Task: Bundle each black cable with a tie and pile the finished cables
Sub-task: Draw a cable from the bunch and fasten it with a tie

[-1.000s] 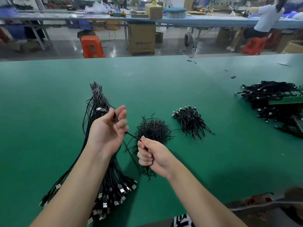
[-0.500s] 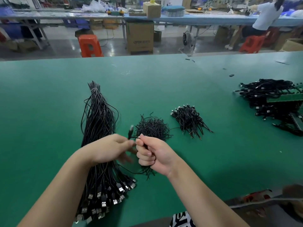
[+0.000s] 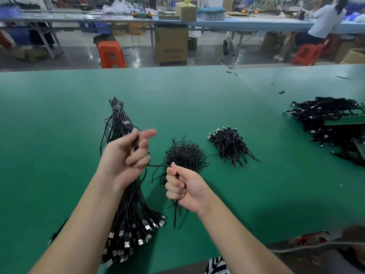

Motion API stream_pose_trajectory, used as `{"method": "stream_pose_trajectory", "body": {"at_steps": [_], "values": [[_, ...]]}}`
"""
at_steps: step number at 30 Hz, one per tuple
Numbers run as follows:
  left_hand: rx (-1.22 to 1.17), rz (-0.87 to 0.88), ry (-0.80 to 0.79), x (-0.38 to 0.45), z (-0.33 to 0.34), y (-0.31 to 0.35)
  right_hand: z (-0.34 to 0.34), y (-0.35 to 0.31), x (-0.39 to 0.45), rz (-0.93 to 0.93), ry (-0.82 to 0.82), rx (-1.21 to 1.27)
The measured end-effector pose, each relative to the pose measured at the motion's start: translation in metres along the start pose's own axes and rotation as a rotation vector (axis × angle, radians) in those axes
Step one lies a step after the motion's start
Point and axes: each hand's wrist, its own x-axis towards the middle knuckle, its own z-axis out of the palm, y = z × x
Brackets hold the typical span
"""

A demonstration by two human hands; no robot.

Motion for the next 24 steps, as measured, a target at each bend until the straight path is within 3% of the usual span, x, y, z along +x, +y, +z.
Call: {"method": "stream_pose_trajectory", "body": {"at_steps": [3, 6, 9, 12, 14, 16, 20, 24], "values": [[0.479, -0.149, -0.366, -0.012, -0.009, 0.003, 0.002, -0.011, 0.000, -0.020, -0.059, -0.010], [0.848, -0.315, -0.530, -0.016, -0.013, 0.012, 0.008, -0.016, -0.001, -0.026, -0.045, -0.127], [1.161, -0.437, -0.483, -0.020, -0.012, 0.014, 0.010, -0.024, -0.004, -0.053, -0.017, -0.190], [1.329, -0.353, -0.193, -0.018, -0.010, 0.001, 0.016, -0.027, -0.008, -0.094, -0.010, -0.364], [1.231, -0.145, 0.046, -0.012, -0.008, -0.011, 0.022, -0.024, -0.010, -0.116, -0.015, -0.438], [0.933, 0.052, 0.210, -0.004, -0.009, -0.018, 0.026, -0.021, -0.010, -0.124, -0.027, -0.464], [0.237, 0.168, 0.257, 0.006, -0.008, -0.020, 0.027, -0.011, -0.008, -0.139, 0.039, -0.787], [0.014, 0.158, 0.267, 0.007, 0.000, -0.017, 0.021, -0.001, -0.003, -0.205, 0.197, -1.131]]}}
